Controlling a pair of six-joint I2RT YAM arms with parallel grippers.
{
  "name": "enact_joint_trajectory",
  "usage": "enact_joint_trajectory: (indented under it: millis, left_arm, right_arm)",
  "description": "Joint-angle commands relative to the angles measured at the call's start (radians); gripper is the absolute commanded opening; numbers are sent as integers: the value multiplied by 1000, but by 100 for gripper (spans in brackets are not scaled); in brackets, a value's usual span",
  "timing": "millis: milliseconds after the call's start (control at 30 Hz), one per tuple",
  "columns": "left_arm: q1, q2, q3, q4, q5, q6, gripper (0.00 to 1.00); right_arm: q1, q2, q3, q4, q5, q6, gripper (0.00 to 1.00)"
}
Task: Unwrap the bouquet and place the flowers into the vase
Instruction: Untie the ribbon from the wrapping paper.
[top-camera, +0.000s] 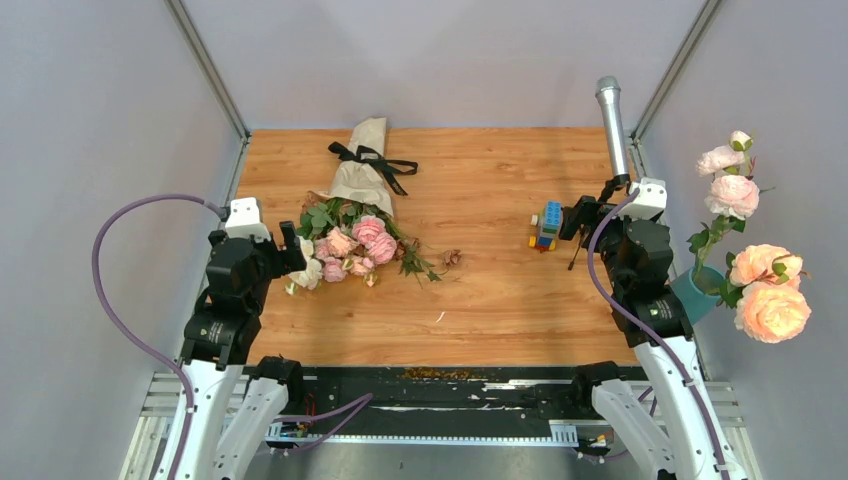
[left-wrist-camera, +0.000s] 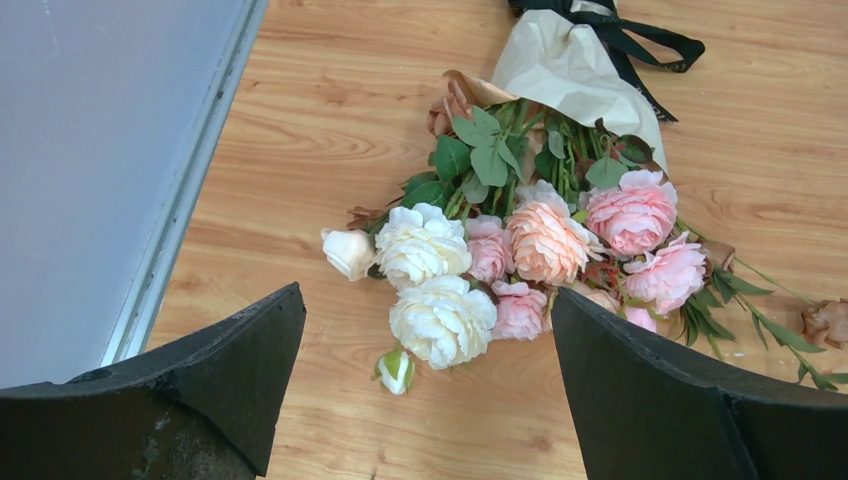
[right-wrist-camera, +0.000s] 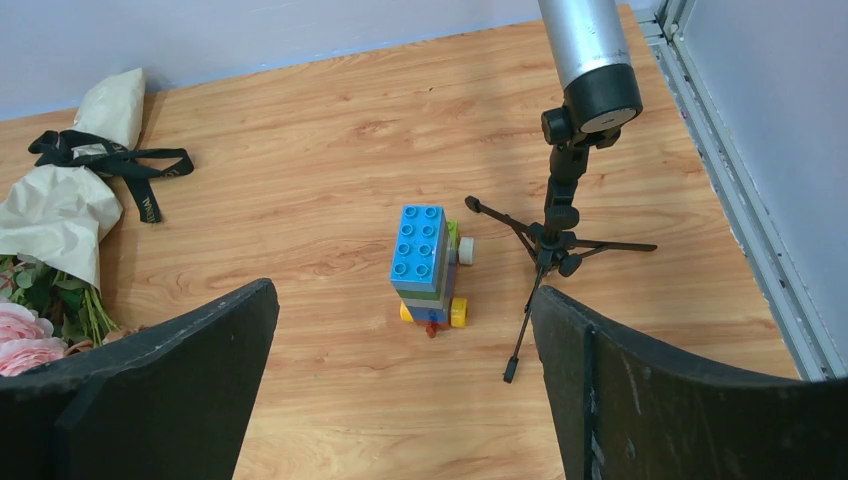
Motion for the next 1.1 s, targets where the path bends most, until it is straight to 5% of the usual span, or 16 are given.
enact_joint_trajectory:
  millis: [0,300,500,1067]
  left_arm:
    - [5,8,10,28,-8,-4,100]
    - [5,36,25,19,-9,12,100]
    - [5,126,67,42,126,14,100]
    - [9,1011,527,217,340,-12,100]
  right_arm:
    - [-1,-9,-5,32,0,6,100]
    - [-1,-9,-6,33,-10,3,100]
    - [0,-19,-7,42,-62,-6,100]
    - [-1,-44,-26,62,-235,-28,100]
